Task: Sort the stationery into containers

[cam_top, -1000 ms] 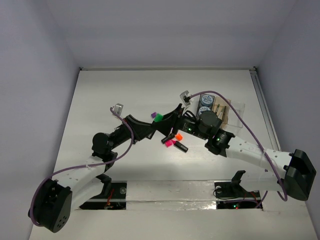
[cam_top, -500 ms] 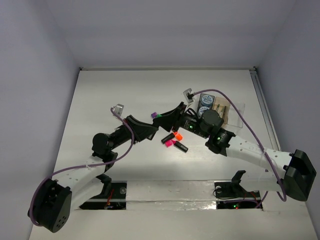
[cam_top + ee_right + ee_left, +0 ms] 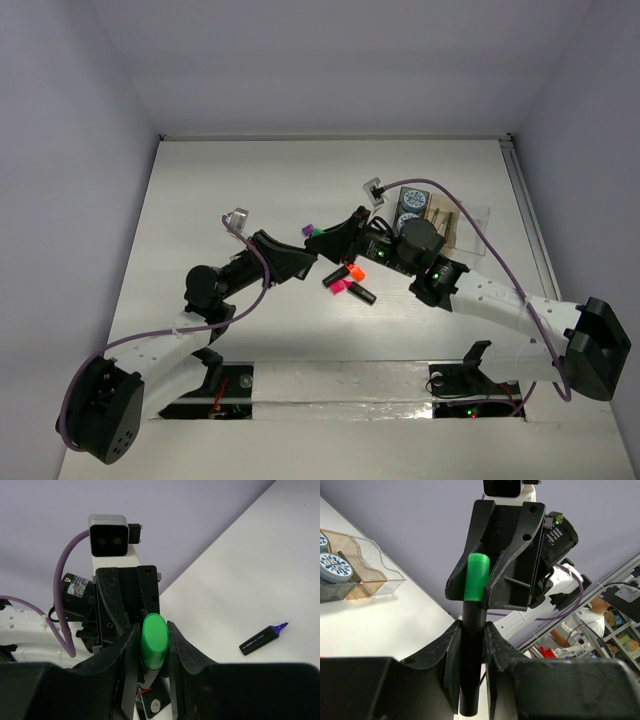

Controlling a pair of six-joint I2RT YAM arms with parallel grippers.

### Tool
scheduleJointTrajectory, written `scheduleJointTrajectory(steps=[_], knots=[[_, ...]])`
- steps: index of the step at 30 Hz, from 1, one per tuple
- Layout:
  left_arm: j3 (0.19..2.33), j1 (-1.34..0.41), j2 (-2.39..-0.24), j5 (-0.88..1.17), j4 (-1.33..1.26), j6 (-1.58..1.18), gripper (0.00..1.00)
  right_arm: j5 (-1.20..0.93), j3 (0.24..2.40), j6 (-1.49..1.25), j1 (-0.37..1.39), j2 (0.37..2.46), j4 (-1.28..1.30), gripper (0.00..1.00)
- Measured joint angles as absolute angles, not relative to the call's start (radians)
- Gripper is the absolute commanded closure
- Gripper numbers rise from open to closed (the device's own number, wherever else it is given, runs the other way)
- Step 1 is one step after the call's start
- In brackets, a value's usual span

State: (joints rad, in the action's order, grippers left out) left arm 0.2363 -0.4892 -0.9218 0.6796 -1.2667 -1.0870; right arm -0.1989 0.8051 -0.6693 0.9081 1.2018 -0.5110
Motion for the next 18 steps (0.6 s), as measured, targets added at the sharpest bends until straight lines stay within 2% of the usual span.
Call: scheduleJointTrajectory(steps=[3,4,6,7,9,10,13,18], knots=[[0.236,-0.489,-0.921,0.679,-1.266,-1.085,0.87,-0.195,0.805,-0.670,0.908,1.201,-0.509,0.92],[0.236,-0.489,-0.920,0.678,-1.265,-1.084,0.71,-0.193,0.805,-0.670,0.908,1.199,-0.508,0.93],[0.237,-0.489,-0.915,0.672,-1.256,-1.081,0.53,-0.188,0.805,-0.662,0.906,1.195,-0.505,0.94],[0.237,-0.489,-0.910,0.671,-1.248,-1.081,0.41,-0.184,0.805,-0.655,0.905,1.191,-0.496,0.94],[0.239,-0.489,-0.893,0.666,-1.225,-1.072,0.31,-0.166,0.805,-0.644,0.892,1.184,-0.477,0.94],[0.241,-0.489,-0.883,0.665,-1.212,-1.068,0.10,-0.157,0.805,-0.639,0.881,1.179,-0.465,0.94],[0.250,-0.489,-0.839,0.656,-1.158,-1.037,0.02,-0.142,0.805,-0.629,0.835,1.159,-0.430,0.94],[0.253,-0.490,-0.763,0.651,-1.071,-0.992,0.01,-0.110,0.805,-0.609,0.725,1.118,-0.363,0.94]])
